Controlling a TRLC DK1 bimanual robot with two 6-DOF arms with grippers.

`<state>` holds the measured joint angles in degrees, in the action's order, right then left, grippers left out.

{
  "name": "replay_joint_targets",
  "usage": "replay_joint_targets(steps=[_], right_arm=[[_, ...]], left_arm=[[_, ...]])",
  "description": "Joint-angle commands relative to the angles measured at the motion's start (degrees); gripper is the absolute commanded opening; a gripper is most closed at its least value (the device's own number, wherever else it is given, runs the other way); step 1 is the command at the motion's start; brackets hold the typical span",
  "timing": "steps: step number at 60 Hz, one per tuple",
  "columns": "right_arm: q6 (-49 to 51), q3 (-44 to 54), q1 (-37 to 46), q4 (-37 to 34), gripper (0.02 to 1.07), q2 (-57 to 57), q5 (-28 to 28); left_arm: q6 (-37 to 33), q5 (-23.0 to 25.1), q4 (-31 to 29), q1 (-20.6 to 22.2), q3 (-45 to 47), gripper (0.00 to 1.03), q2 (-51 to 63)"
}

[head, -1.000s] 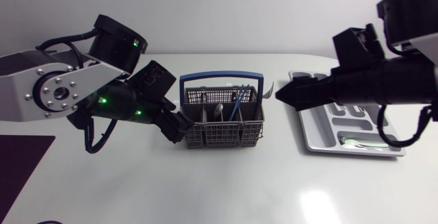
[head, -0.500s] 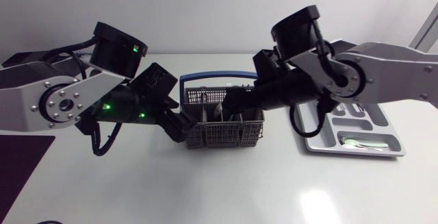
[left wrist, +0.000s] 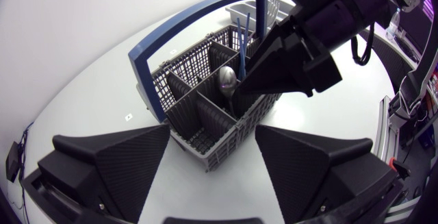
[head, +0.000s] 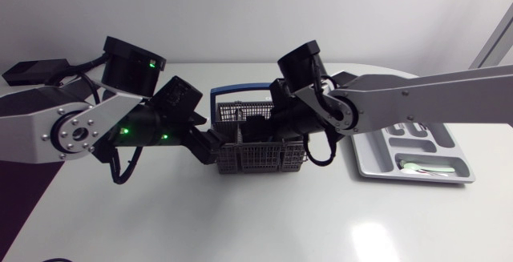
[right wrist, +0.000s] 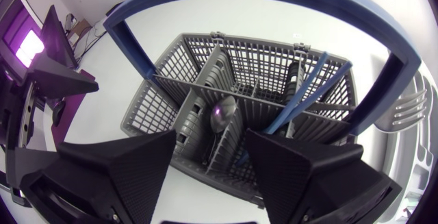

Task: Unload the cutlery basket into the drawer organizer.

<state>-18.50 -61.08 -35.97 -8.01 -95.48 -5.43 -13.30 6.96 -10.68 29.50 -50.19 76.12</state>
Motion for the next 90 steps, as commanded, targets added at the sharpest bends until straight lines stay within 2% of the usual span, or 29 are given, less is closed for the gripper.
replay_joint_targets(steps=[1,6,12,56,62,82,90], right_arm=[[-2.5,-2.0,-0.9,1.2,0.70,-2.6,1.1],[-3.1,-2.3,-1.1,2.2,0.69,-3.7,1.4],[-3.6,-2.6,-1.1,3.7,0.61,-4.5,2.4],[-3.3,-3.3,-2.9,4.9,0.61,-4.4,3.3],[-3.3,-3.3,-3.1,5.2,0.52,-4.4,3.5],[-3.1,-5.1,-3.2,5.3,0.52,-7.2,4.6],[-3.1,-6.0,-2.9,6.1,0.43,-8.9,4.9]], left_arm=[[-0.4,-0.4,1.0,-0.7,1.5,0.87,0.8],[-0.4,-0.4,1.5,-0.8,1.8,0.87,1.1],[-0.5,-0.2,2.2,-1.0,2.1,0.87,1.4],[-0.5,0.1,3.0,-1.1,2.5,0.87,2.3],[-0.5,0.1,3.0,-1.0,2.5,0.87,2.3],[-0.5,0.1,3.3,-0.8,2.5,0.87,2.7],[-0.5,0.1,3.4,-0.8,2.6,0.87,2.7]])
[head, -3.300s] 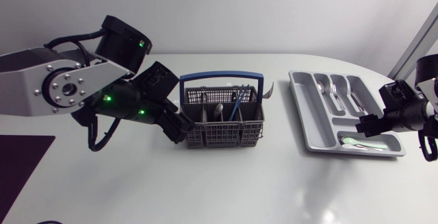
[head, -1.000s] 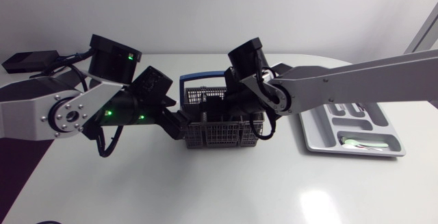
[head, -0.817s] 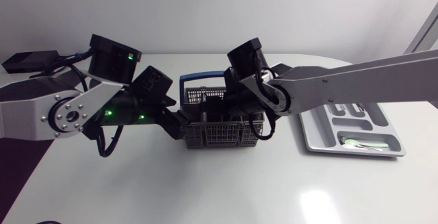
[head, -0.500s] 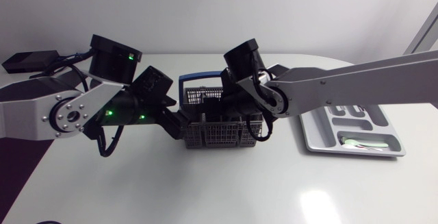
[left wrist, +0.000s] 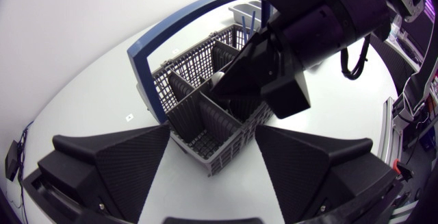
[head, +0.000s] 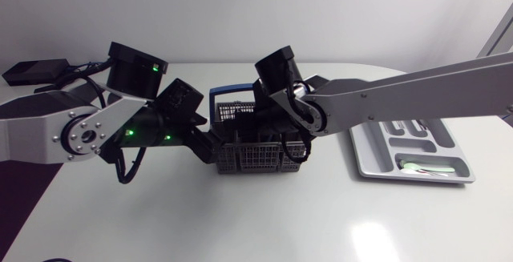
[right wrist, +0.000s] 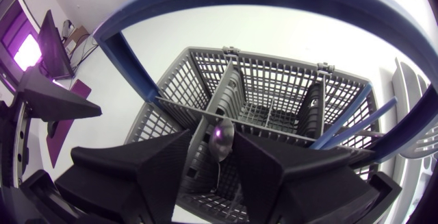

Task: Unload the cutlery basket into the drawer organizer.

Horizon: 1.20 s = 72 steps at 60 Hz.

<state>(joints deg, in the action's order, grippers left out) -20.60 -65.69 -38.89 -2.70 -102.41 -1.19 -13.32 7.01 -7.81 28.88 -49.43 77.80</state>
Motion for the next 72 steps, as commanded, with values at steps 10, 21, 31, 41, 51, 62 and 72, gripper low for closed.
replay_joint_targets(steps=[10,21,31,41,51,62,72], right_arm=[[-1.0,-1.9,0.4,1.5,0.31,-3.7,0.7],[-0.7,-0.8,0.6,3.1,0.16,-3.7,1.2],[-0.1,1.3,0.6,6.0,0.07,-3.2,1.1],[0.6,2.9,0.6,7.5,0.07,-2.2,1.1],[1.3,5.7,0.0,9.4,0.07,1.2,1.1],[1.4,8.2,-0.2,10.2,0.07,6.3,-0.2],[0.8,10.2,1.0,10.1,0.07,11.7,-6.0]], left_arm=[[-0.5,0.0,0.7,-0.1,2.2,0.87,1.0],[-0.5,0.0,0.8,0.0,2.3,0.87,1.0],[-0.4,0.0,0.8,0.2,2.3,0.87,1.0],[-0.3,0.0,1.1,0.6,2.4,0.87,1.2],[-0.3,0.0,1.1,0.7,2.2,0.87,1.3],[-0.3,0.0,1.0,0.8,2.1,0.87,1.3],[-0.3,0.0,0.8,0.9,2.0,0.87,1.3]])
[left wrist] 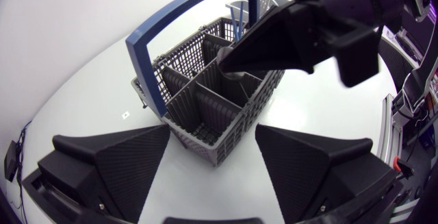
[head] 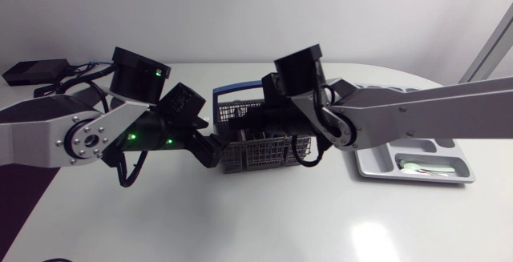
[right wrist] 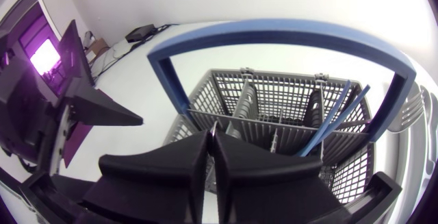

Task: Unload the cutlery basket into the drawer organizer.

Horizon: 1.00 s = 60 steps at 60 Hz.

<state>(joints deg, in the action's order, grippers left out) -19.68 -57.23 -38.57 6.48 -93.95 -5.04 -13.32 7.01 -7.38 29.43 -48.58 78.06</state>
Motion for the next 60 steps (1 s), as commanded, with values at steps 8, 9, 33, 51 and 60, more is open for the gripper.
replay_joint_targets(steps=[8,9,33,51,60], right_arm=[[-1.6,2.3,3.7,-0.9,0.07,9.8,-9.7],[-1.9,2.3,4.2,-1.5,0.07,10.6,-10.5],[-4.6,2.7,22.7,-16.5,0.07,28.0,-28.1],[11.2,6.9,47.4,-27.6,0.07,30.5,-33.7],[20.8,9.2,56.1,-29.9,0.07,28.4,-32.8]], left_arm=[[-0.3,0.0,-0.2,0.4,0.9,0.87,0.8],[-0.3,-0.1,-0.2,0.4,0.9,0.87,0.8],[-0.2,-0.1,-2.4,2.2,-2.0,0.87,0.4],[0.0,-0.2,-2.8,4.1,-3.5,0.87,0.4],[0.1,-0.8,-2.9,5.8,-5.2,0.87,1.2]])
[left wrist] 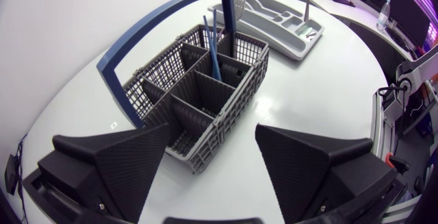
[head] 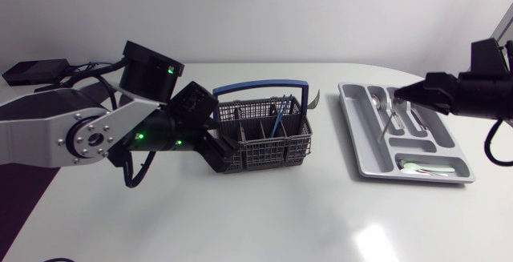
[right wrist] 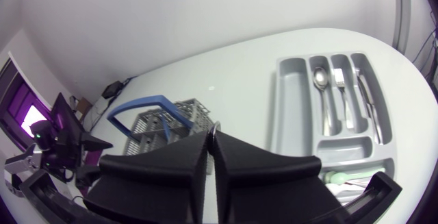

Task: Unload the cutlery basket into the drawer organizer.

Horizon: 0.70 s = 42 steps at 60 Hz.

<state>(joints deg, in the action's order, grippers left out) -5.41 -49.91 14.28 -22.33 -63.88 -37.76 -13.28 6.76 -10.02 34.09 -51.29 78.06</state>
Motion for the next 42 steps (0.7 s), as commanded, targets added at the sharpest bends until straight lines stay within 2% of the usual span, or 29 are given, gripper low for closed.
replay_joint_targets(steps=[1,12,22,42], right_arm=[[7.7,2.1,4.4,-1.1,0.07,-1.9,0.3],[18.3,3.8,11.8,-0.4,0.07,-4.1,6.8],[24.3,7.2,15.1,5.5,0.07,-6.7,14.0],[31.4,9.2,19.0,13.9,0.07,-15.0,20.0]], left_arm=[[0.1,-0.7,-0.3,1.5,-2.7,0.87,1.3],[0.1,-2.0,-0.8,3.6,-5.1,0.87,3.1],[0.4,-3.3,-1.3,5.6,-7.8,0.87,5.5],[1.2,-6.6,-1.3,9.6,-11.5,0.87,9.8]])
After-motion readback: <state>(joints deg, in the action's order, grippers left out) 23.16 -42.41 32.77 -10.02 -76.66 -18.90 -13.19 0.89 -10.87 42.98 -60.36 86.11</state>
